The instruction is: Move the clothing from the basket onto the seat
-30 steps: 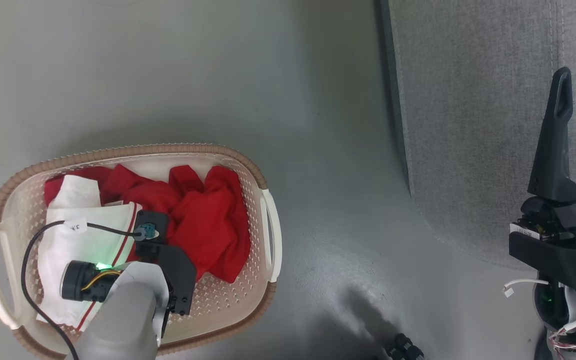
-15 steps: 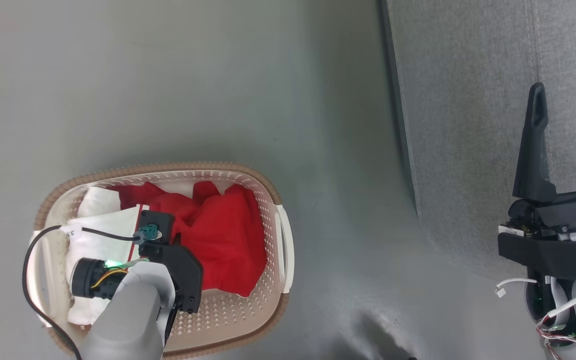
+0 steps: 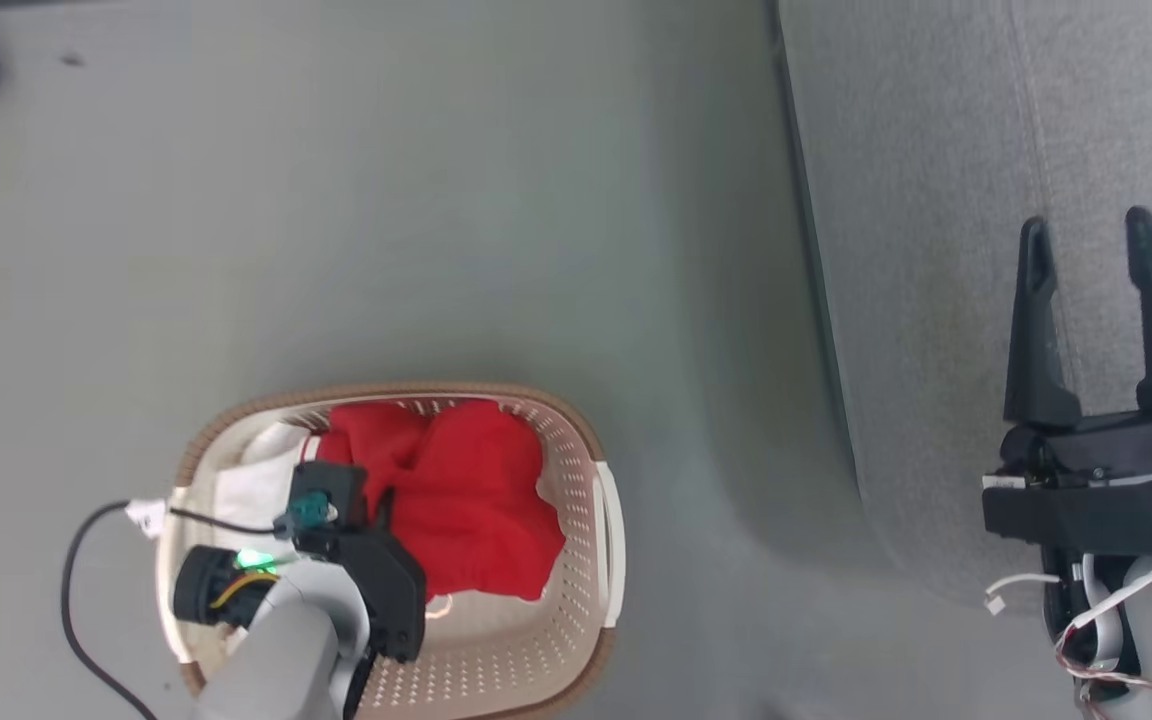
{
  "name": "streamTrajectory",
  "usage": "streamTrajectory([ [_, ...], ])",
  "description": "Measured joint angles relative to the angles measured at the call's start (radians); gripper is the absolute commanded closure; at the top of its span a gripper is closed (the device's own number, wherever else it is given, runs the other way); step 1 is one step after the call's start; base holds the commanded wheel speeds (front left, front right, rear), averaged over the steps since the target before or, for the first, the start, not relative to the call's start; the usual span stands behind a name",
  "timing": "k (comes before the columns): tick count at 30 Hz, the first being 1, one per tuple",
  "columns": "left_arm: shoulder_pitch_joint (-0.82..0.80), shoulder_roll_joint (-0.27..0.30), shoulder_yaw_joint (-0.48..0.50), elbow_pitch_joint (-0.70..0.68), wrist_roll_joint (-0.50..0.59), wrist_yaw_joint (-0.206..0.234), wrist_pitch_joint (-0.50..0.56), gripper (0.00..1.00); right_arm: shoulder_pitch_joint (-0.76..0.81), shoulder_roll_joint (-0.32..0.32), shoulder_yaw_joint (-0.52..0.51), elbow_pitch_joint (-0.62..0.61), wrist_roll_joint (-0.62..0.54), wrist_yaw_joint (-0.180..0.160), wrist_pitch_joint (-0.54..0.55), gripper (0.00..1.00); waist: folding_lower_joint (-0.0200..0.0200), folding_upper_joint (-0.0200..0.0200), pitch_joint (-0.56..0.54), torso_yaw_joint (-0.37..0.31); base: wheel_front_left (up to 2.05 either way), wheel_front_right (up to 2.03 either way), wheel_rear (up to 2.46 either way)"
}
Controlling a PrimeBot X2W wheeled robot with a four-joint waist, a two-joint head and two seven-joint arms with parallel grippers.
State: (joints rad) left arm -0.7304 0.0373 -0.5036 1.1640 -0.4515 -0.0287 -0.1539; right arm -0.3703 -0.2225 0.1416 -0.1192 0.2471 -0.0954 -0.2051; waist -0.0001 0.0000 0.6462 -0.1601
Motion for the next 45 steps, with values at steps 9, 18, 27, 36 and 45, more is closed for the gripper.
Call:
streamTrajectory([
  [9, 0.082, 0.000, -0.045, -0.068, -0.057, -0.017, -0.043, 1.00, 0.040, -0.002, 0.004, 0.076, 0.011, 0.013, 0.000, 0.00, 0.0000, 0.0000, -0.115, 0.038, 0.00, 0.00, 0.00],
  [18, 0.172, -0.001, -0.057, -0.103, -0.111, -0.017, -0.068, 1.00, 0.101, -0.004, 0.004, 0.153, 0.028, 0.026, 0.000, 0.00, 0.0000, 0.0000, -0.242, 0.069, 0.00, 0.00, 0.00],
  [27, 0.268, -0.001, -0.057, -0.128, -0.121, -0.014, -0.083, 1.00, 0.198, -0.005, -0.004, 0.199, 0.056, 0.031, 0.000, 0.00, -0.0001, -0.0001, -0.375, 0.095, 0.00, 0.00, 0.00],
  [36, 0.330, 0.000, -0.033, -0.186, -0.127, 0.004, -0.090, 1.00, 0.302, -0.010, -0.007, 0.203, 0.064, 0.031, 0.000, 0.00, 0.0000, -0.0001, -0.501, 0.123, 0.00, 0.00, 0.00],
  [45, 0.333, 0.029, 0.016, -0.368, -0.127, 0.030, -0.095, 1.00, 0.358, -0.010, -0.007, 0.192, 0.071, 0.031, 0.002, 0.00, 0.0001, -0.0001, -0.590, 0.153, 0.00, 0.00, 0.00],
])
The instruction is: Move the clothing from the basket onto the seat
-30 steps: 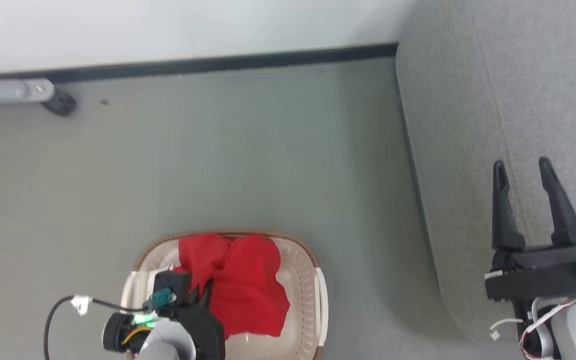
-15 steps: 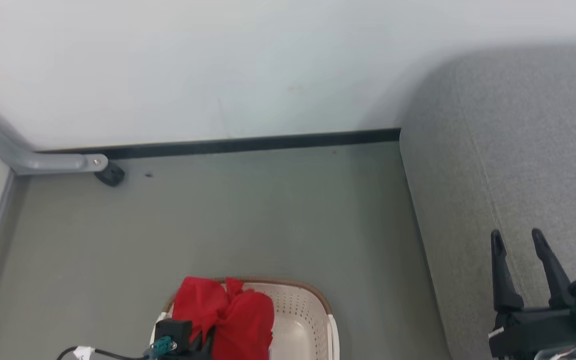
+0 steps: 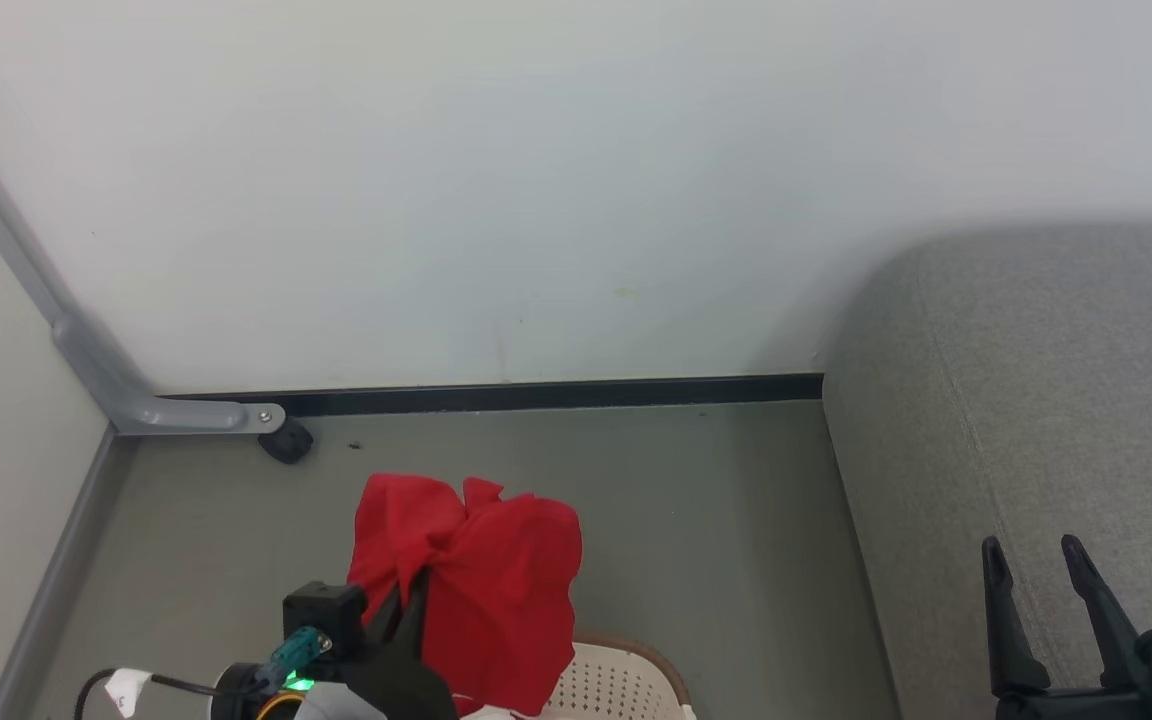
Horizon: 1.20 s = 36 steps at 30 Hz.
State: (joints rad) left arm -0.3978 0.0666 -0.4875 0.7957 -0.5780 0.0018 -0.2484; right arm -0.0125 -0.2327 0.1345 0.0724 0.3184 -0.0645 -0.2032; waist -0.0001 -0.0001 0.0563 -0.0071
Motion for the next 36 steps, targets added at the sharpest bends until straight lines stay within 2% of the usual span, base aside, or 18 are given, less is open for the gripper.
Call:
streamTrajectory([
  [9, -0.003, 0.033, 0.057, -0.296, 0.035, 0.044, 0.000, 1.00, 0.033, 0.000, 0.005, -0.012, 0.002, 0.000, 0.014, 0.00, 0.0000, 0.0001, -0.061, 0.029, 0.00, 0.00, 0.00],
  [20, -0.073, 0.026, 0.035, -0.622, 0.089, 0.040, -0.001, 1.00, 0.064, 0.004, 0.022, -0.034, 0.008, 0.000, 0.032, 0.00, 0.0001, 0.0001, -0.080, 0.045, 0.00, 0.00, 0.00],
  [21, -0.081, 0.024, 0.028, -0.645, 0.091, 0.029, -0.001, 1.00, 0.064, 0.005, 0.025, -0.034, 0.008, 0.000, 0.035, 0.00, 0.0001, 0.0002, -0.081, 0.045, 0.00, 0.00, 0.00],
  [28, -0.127, 0.015, -0.017, -0.765, 0.094, -0.009, -0.001, 1.00, 0.064, 0.012, 0.042, -0.042, 0.008, 0.000, 0.044, 0.00, 0.0001, 0.0002, -0.083, 0.046, 0.00, 0.00, 0.00],
  [36, -0.135, 0.003, -0.050, -0.832, 0.086, -0.012, 0.029, 1.00, 0.064, 0.026, 0.090, -0.078, 0.006, 0.011, 0.052, 0.00, 0.0001, 0.0002, -0.084, 0.046, 0.00, 0.00, 0.00],
])
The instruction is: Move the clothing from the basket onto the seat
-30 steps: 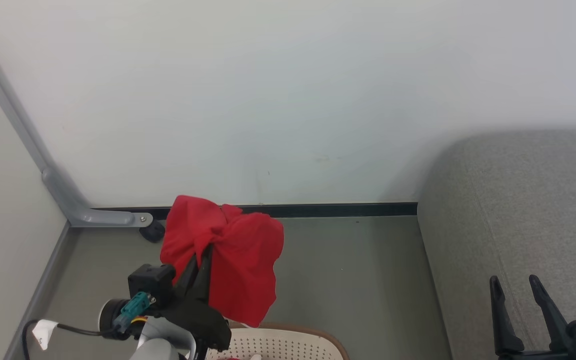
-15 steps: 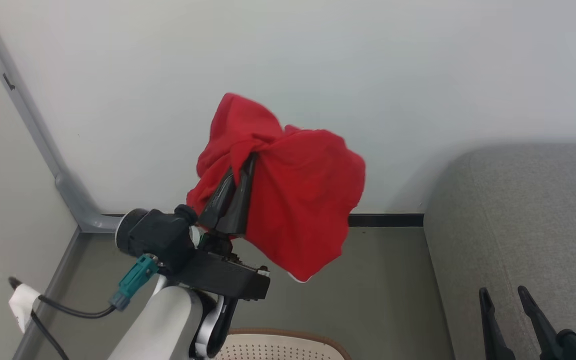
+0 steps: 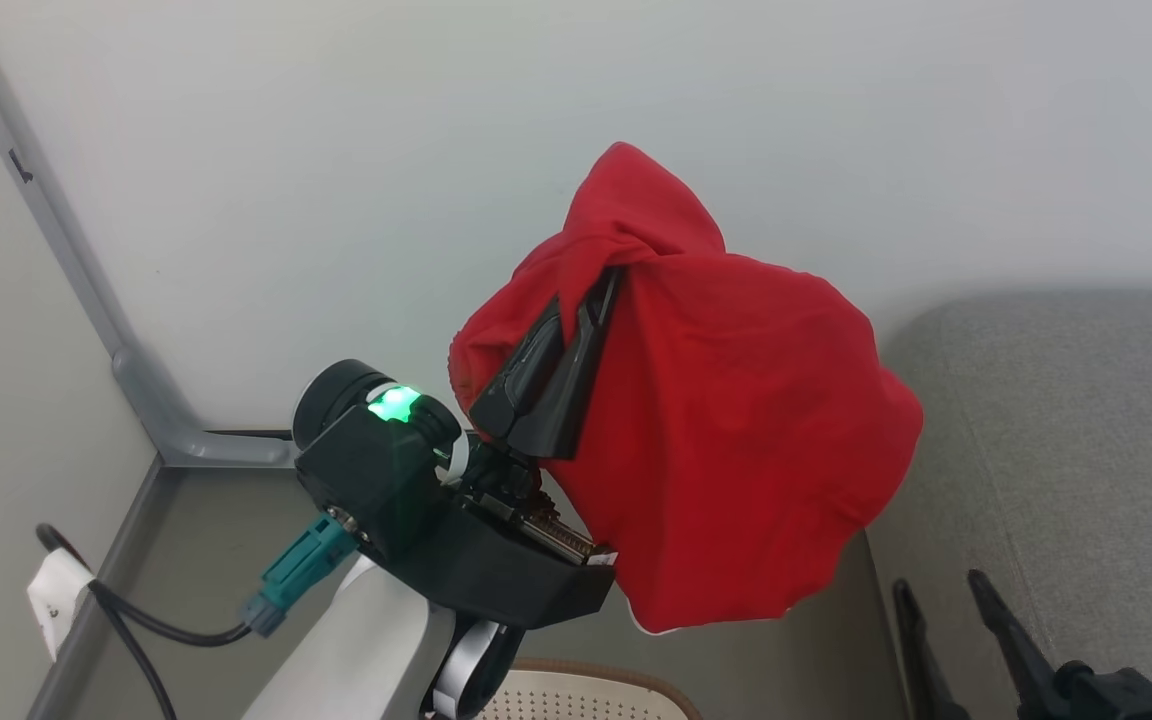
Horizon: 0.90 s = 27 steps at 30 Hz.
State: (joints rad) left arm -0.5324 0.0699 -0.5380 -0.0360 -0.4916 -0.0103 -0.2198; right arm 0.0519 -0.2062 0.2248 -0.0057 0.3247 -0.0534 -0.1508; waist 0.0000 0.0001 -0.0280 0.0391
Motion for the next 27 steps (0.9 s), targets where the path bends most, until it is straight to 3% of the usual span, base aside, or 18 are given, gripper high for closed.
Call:
streamTrajectory([
  [16, -0.001, -0.001, -0.022, 0.006, -0.007, 0.003, 0.061, 1.00, -0.024, 0.060, 0.230, -0.176, -0.030, 0.114, 0.028, 0.00, 0.0000, 0.0000, 0.000, 0.005, 0.00, 0.00, 0.00],
  [27, -0.002, -0.004, -0.048, 0.024, -0.012, 0.003, 0.087, 1.00, -0.123, 0.102, 0.311, -0.180, -0.031, 0.134, 0.045, 0.00, 0.0000, -0.0001, -0.002, 0.034, 0.00, 0.00, 0.00],
])
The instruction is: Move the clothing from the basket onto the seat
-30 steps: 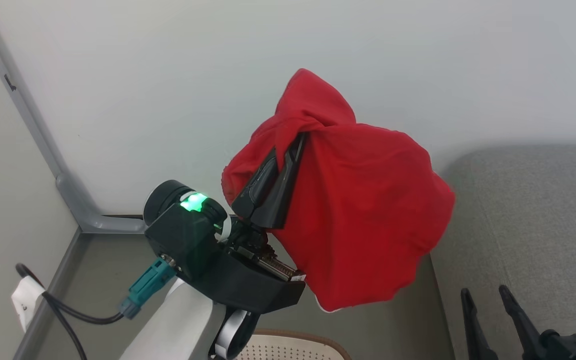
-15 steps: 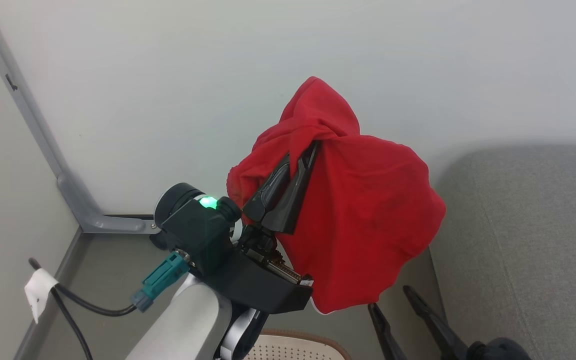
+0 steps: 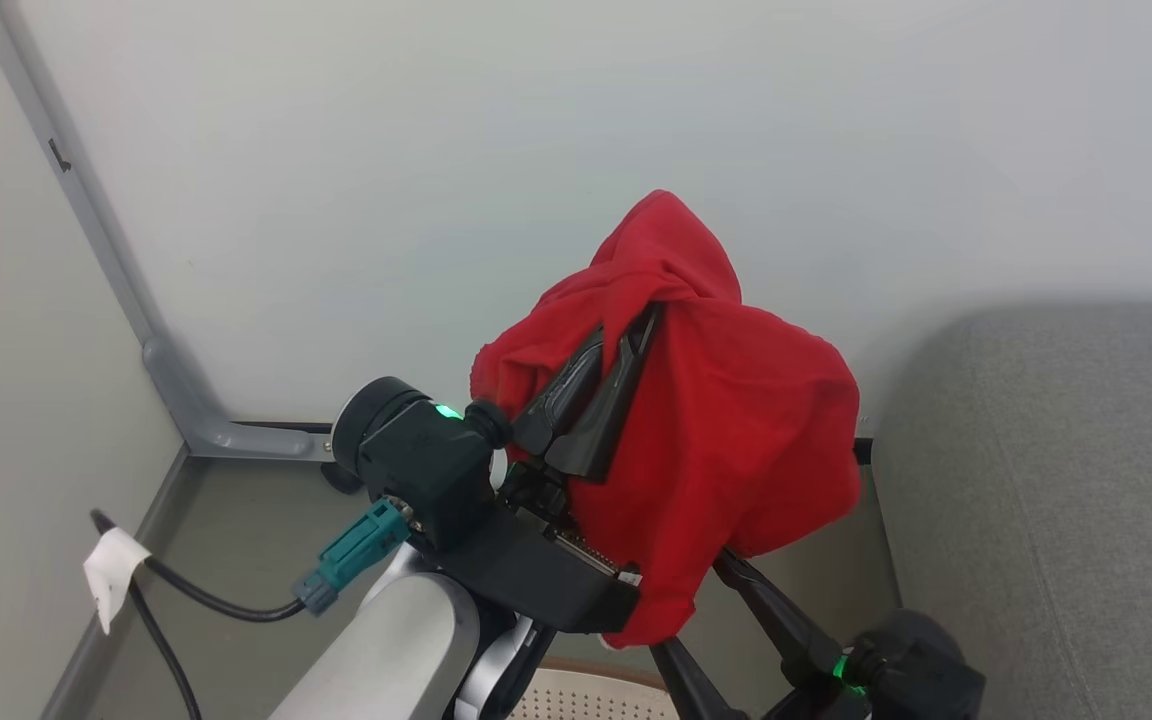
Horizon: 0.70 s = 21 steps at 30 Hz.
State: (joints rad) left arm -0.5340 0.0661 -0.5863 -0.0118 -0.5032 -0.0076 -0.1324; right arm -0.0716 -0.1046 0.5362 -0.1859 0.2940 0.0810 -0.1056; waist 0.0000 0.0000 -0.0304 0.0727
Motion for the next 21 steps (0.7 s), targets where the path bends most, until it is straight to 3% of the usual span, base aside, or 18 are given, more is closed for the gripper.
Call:
streamTrajectory([
  [3, 0.000, 0.000, -0.001, -0.001, 0.000, 0.000, 0.008, 1.00, -0.034, 0.008, 0.014, 0.007, 0.000, 0.008, 0.000, 0.00, 0.0000, 0.0001, 0.000, 0.003, 0.00, 0.00, 0.00],
  [4, 0.000, 0.000, -0.001, -0.001, 0.000, 0.000, 0.009, 1.00, -0.047, 0.010, 0.017, 0.012, 0.000, 0.009, 0.000, 0.25, 0.0000, 0.0000, -0.001, 0.005, 0.00, 0.00, 0.00],
  [5, 0.000, 0.000, -0.002, -0.002, 0.000, 0.000, 0.009, 1.00, -0.058, 0.012, 0.019, 0.019, 0.001, 0.009, -0.001, 1.00, 0.0000, 0.0001, -0.001, 0.006, 0.00, 0.00, 0.00],
  [21, 0.004, 0.002, -0.014, -0.016, -0.003, 0.007, 0.034, 1.00, -0.083, 0.017, 0.027, 0.072, 0.024, 0.020, -0.011, 1.00, 0.0000, 0.0001, -0.004, 0.023, 0.00, 0.00, 0.00],
])
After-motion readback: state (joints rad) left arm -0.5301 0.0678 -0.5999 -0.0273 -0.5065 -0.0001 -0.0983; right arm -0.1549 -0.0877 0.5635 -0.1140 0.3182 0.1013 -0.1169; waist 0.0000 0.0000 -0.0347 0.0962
